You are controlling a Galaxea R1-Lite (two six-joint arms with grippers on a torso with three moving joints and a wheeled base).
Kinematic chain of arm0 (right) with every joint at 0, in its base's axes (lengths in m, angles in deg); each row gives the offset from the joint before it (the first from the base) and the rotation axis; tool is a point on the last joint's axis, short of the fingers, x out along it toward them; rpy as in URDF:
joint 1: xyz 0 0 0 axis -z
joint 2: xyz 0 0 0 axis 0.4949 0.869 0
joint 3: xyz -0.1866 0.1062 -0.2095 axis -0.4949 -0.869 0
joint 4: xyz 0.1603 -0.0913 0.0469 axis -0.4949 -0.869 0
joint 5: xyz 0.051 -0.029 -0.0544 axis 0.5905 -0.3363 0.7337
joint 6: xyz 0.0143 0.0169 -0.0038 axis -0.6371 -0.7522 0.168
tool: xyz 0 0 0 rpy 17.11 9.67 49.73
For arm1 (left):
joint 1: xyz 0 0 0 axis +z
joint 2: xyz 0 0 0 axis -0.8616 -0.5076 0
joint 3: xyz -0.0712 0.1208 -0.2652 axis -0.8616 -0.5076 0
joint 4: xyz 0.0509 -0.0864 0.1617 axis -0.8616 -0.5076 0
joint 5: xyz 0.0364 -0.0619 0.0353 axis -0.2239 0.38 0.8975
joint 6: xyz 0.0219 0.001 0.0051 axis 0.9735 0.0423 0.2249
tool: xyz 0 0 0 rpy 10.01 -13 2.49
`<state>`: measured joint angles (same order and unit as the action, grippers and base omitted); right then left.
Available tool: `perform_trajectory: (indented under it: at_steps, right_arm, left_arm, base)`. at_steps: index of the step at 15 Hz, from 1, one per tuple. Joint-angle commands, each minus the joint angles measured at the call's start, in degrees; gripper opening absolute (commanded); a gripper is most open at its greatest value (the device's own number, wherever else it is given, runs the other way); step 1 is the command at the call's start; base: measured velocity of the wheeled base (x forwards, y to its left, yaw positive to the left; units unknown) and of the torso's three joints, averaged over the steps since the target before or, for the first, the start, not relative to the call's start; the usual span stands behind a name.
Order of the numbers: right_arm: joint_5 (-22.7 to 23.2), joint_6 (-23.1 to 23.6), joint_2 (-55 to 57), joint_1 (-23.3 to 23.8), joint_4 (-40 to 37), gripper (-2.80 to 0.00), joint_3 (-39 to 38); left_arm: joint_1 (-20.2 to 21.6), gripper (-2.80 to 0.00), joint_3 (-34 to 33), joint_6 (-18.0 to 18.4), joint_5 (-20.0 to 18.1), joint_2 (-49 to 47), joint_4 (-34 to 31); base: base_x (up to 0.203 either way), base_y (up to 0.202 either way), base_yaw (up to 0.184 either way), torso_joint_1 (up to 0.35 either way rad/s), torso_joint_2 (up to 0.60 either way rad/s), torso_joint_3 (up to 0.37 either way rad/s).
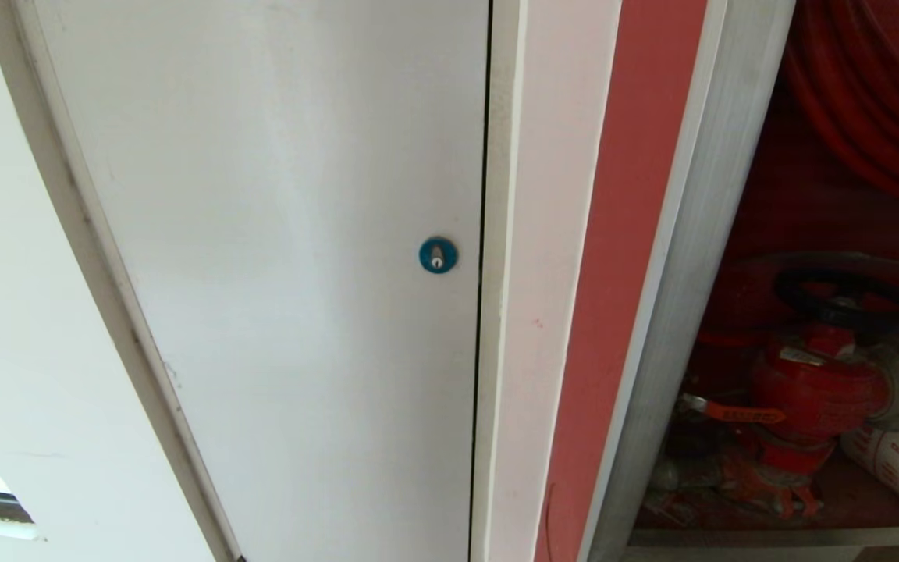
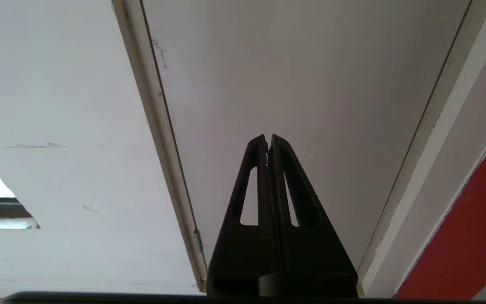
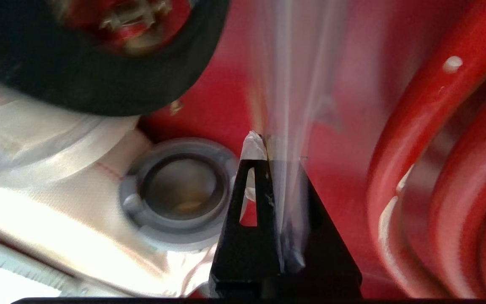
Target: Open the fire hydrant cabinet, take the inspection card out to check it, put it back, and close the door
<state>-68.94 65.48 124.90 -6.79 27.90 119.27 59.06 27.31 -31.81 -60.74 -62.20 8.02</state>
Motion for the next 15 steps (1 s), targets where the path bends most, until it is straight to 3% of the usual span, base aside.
perform_trajectory:
  at_steps: [1, 15]
  right_arm:
    - [0.0, 0.5, 1.4, -1.8, 2.6, -2.8, -0.7]
    - [-0.2, 2.3, -5.2, -2.5, 0.0, -2.8, -3.0]
  left_arm:
    - [0.0, -2.8, 0.0, 0.0, 0.0, 0.0, 0.0]
    - [0.0, -2.8, 0.0, 0.0, 0.0, 0.0, 0.0]
  base:
    - [0.0, 0.0, 0.0, 0.0, 0.0, 0.0]
    - [0.0, 0.0, 0.0, 0.0, 0.0, 0.0]
